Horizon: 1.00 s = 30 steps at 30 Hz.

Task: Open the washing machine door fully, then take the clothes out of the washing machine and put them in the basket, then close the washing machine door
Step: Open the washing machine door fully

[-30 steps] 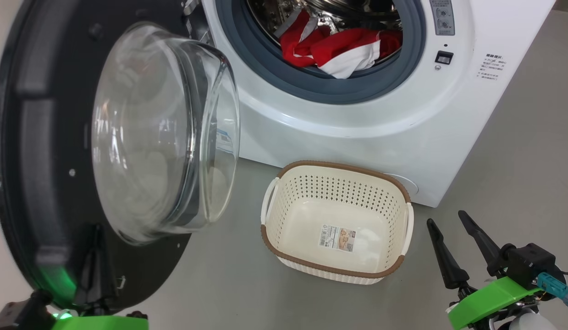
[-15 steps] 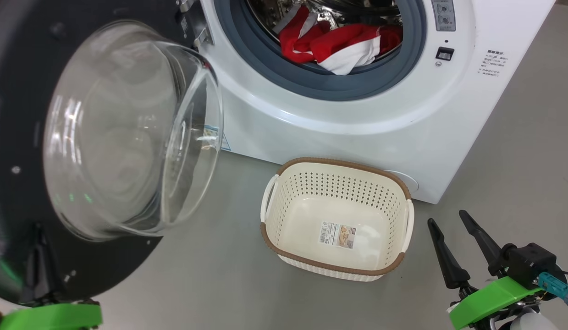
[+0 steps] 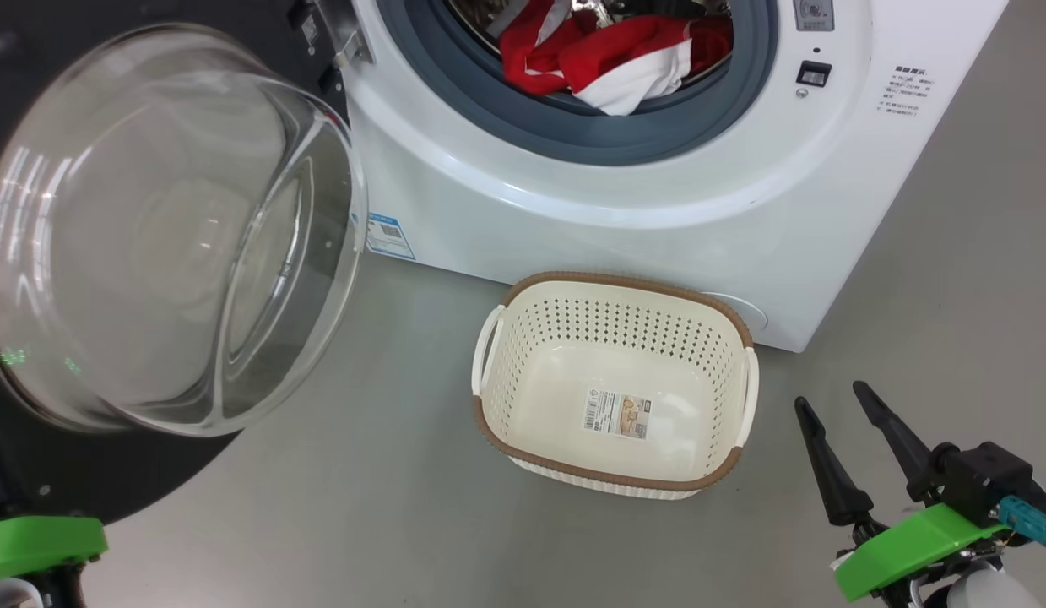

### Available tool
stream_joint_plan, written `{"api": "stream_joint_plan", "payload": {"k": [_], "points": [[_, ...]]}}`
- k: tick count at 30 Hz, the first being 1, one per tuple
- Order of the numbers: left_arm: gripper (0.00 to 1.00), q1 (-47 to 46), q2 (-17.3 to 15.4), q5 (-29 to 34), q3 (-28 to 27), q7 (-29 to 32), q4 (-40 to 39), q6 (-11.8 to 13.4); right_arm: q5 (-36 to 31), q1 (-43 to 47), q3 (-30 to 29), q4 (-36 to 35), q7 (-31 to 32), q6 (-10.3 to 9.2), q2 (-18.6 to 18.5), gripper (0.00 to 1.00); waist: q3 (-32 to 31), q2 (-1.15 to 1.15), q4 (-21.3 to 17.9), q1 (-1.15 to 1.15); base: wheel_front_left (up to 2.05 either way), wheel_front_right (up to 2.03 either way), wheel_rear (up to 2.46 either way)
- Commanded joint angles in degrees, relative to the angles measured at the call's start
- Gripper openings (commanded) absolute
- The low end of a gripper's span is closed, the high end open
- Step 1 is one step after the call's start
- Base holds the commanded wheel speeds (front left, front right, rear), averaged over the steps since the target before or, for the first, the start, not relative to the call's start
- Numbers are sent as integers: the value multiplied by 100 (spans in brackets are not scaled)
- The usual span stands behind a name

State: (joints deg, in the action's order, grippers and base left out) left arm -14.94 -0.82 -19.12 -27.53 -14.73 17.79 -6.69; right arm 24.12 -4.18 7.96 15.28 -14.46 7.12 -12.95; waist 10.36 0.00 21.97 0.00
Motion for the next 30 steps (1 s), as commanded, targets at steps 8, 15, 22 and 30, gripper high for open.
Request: {"api": "stream_joint_plan", "payload": {"k": [8, 15, 22, 30], "points": [[0, -584, -315, 242, -704, -27, 342, -72, -53, -311, 60, -160, -54, 36, -139, 100, 180, 0, -39, 0, 0, 0, 0], [0, -936, -576, 244, -953, -27, 754, -78, -66, -378, 63, -178, -54, 36, -167, 100, 307, 0, -70, 0, 0, 0, 0], [0, -1277, -912, 187, -1099, -27, 1222, -79, -64, -452, 59, -186, -54, 36, -228, 100, 446, 0, -137, 0, 0, 0, 0], [0, -1487, -1071, 212, -1222, -27, 1517, -80, -76, -508, 48, -185, -54, 36, -261, 100, 544, 0, -199, 0, 0, 0, 0]]}}
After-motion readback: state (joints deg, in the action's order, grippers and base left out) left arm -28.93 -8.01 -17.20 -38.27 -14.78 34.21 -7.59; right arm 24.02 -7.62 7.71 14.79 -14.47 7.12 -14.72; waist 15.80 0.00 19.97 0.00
